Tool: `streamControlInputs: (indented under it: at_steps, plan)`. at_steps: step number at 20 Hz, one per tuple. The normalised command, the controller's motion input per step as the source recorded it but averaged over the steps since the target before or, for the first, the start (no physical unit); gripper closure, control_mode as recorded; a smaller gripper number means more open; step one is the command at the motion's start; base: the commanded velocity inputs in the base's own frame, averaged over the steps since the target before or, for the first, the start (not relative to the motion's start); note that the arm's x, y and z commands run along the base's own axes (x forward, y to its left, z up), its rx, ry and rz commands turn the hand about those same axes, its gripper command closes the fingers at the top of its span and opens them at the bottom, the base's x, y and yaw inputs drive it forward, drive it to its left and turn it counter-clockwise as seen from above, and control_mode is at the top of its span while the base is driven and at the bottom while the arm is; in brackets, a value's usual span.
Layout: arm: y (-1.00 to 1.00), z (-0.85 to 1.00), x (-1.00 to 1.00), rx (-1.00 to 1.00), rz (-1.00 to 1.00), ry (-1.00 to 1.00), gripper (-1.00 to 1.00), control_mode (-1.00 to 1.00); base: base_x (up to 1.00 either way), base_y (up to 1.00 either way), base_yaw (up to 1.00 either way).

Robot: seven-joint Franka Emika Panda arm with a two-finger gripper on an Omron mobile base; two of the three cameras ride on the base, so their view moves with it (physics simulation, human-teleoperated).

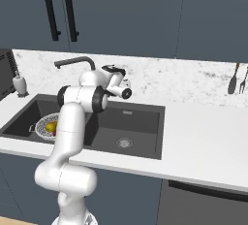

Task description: Put the colander in the sink, put the mango, pear in the colander, and turn on the sink faucet and pour water over the colander.

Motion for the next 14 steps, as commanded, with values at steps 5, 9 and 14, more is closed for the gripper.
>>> streamControlInputs:
  at_steps: [5, 9, 14]
  plan:
    - [0.16, -0.08, 0.44, 0.00, -0.10, 0.00, 1.00, -1.00, 0.00, 0.00, 0.00]
    - [0.02, -0.13, 0.42, 0.00, -0.11, 0.00, 1.00, -1.00, 0.00, 0.00, 0.00]
    - [-0.02, -0.08, 0.52, 0.00, -0.10, 0.00, 1.00, -1.00, 0.00, 0.00, 0.00]
